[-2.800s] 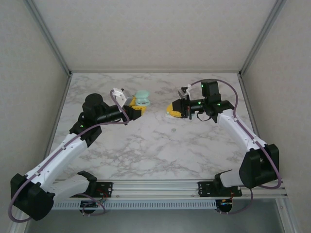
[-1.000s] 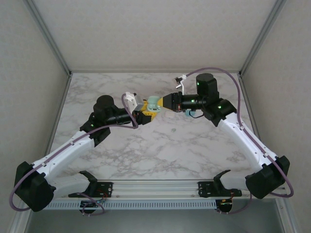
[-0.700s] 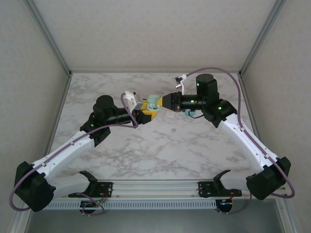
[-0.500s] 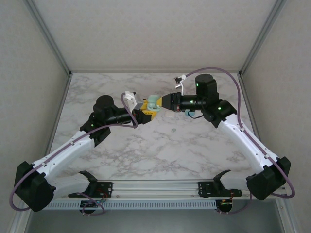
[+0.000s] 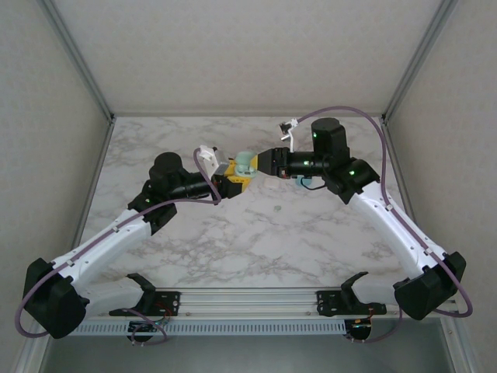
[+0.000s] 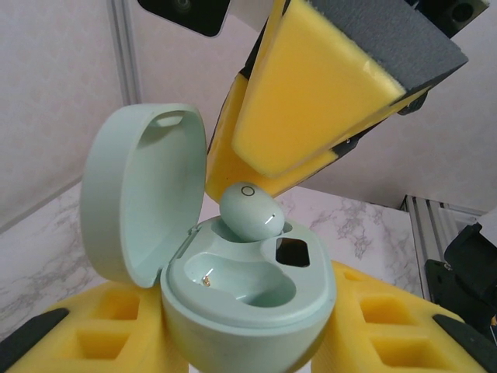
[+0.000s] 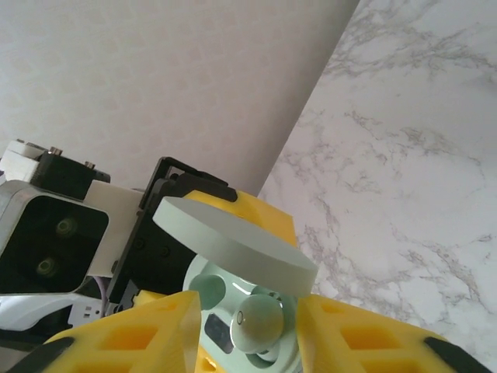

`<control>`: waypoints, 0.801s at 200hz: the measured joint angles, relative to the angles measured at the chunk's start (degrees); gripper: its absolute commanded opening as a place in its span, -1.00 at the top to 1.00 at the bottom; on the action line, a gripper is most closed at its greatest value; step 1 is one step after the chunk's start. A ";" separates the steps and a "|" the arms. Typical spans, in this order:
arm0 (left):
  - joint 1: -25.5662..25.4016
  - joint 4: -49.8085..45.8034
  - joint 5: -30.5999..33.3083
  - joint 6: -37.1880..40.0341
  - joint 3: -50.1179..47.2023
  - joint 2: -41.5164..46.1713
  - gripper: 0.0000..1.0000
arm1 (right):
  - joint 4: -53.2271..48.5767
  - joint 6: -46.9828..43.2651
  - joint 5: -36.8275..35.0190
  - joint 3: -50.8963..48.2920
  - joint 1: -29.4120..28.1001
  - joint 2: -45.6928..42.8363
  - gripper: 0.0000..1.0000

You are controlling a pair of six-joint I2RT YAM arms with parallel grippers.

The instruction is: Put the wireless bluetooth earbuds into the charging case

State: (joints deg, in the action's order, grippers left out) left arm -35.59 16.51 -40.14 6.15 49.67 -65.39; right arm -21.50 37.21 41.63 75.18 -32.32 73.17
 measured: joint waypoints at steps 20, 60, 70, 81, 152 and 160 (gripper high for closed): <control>-0.09 1.07 -0.07 0.02 0.00 0.02 0.60 | -1.20 -0.02 -1.18 0.00 0.00 0.00 0.13; -0.26 1.38 -0.02 0.02 0.00 0.02 0.60 | -2.05 0.00 -1.57 0.07 0.00 -0.13 0.15; -0.33 1.44 -0.04 0.02 0.00 0.02 0.60 | -2.43 -0.02 -1.62 0.17 0.00 -0.35 0.11; -0.33 1.51 -0.02 0.02 0.00 0.02 0.60 | -2.82 -0.17 -1.62 0.28 0.00 -0.61 0.10; -0.33 1.29 2.58 0.24 -0.04 0.87 0.62 | -6.69 -3.85 -7.87 0.52 0.09 -6.93 0.05; -0.33 1.27 3.06 0.28 -0.13 1.29 0.62 | -7.65 -4.79 -9.66 0.52 0.26 -7.91 0.07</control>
State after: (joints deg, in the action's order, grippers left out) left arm -35.92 17.78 -37.08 6.44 49.54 -64.10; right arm -29.15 32.42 31.97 75.70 -32.05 65.25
